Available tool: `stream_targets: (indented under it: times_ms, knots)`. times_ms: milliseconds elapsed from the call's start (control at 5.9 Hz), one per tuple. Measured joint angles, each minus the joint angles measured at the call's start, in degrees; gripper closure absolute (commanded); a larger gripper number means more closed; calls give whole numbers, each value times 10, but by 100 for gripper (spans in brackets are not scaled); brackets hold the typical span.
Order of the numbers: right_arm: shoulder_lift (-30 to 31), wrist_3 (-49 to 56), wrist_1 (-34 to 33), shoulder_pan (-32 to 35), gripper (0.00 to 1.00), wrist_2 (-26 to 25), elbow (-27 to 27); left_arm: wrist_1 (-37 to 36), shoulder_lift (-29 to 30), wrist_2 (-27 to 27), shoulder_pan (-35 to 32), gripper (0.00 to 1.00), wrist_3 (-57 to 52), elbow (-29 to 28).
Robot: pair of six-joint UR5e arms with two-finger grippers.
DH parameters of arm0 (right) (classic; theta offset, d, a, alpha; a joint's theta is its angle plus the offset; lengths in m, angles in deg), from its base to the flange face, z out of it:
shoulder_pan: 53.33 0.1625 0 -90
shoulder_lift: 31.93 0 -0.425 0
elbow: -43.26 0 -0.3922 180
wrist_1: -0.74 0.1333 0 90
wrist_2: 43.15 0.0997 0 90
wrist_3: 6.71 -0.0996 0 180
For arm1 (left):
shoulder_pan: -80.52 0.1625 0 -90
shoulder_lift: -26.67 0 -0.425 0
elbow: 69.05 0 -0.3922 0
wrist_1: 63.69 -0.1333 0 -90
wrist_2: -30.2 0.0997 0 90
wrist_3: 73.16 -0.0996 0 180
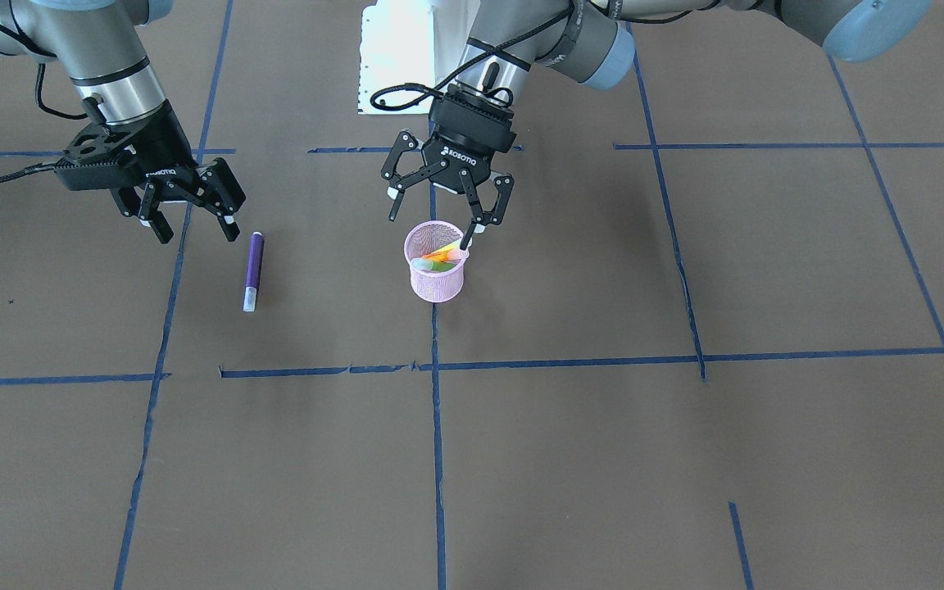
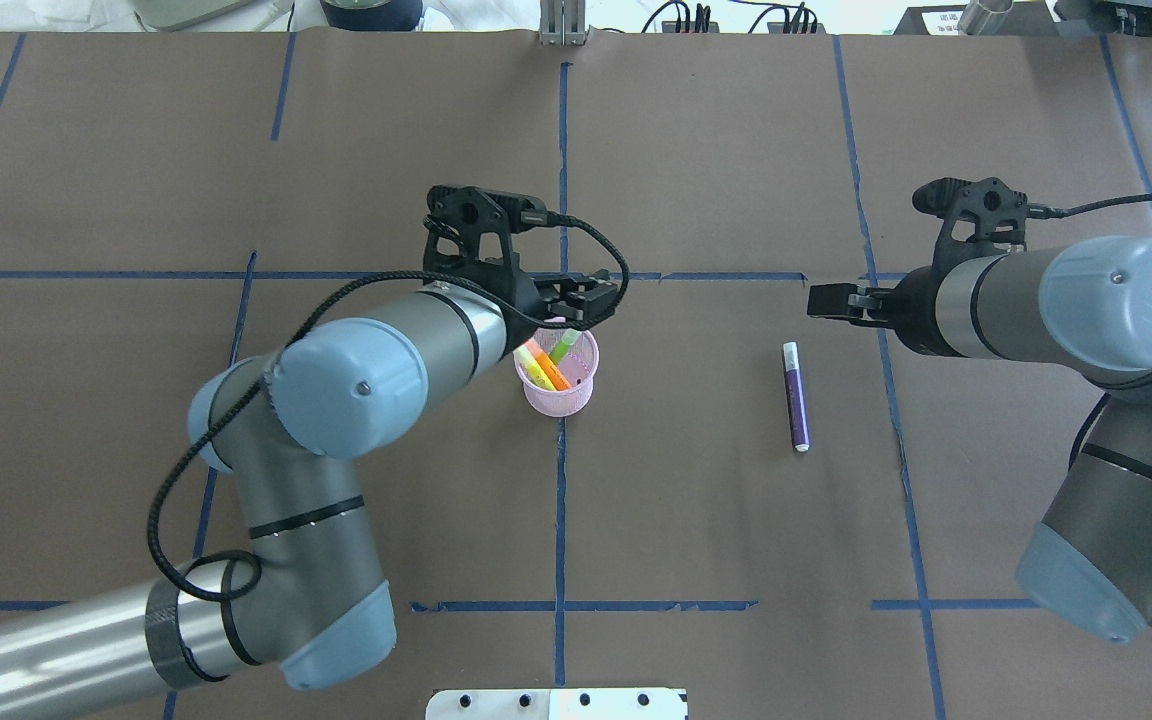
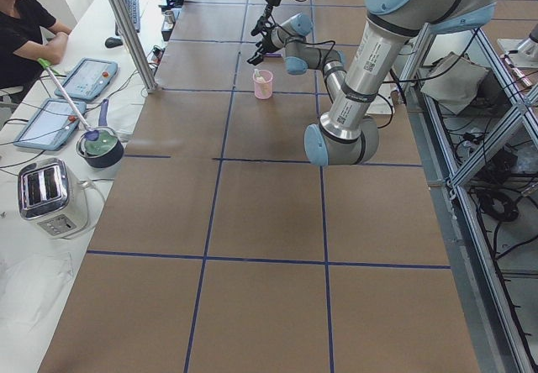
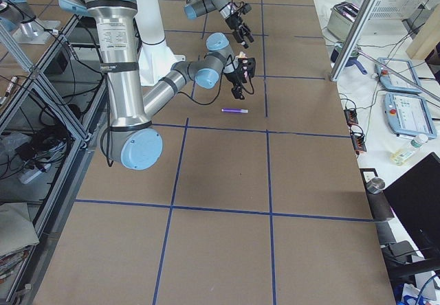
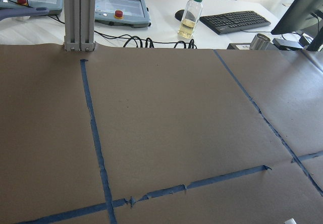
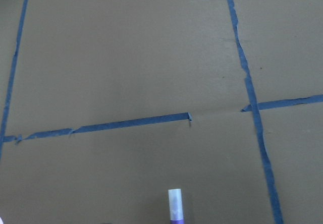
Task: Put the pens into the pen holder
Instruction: 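Withdraw the left gripper from the cup while the right gripper moves toward the purple marker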
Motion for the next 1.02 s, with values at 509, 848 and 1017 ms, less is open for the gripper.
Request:
stream_targets:
  times_ms: [509, 848, 1017]
  knots:
    - [41, 114, -1, 84, 0, 152, 43, -12, -108, -196, -100, 0, -56, 29]
    - [25, 132, -20, 121, 0, 275, 106, -37, -165, -295, -161, 0, -81, 40]
    - [-17, 134, -70, 114, 0, 305, 132, -41, -196, -314, -177, 0, -93, 57]
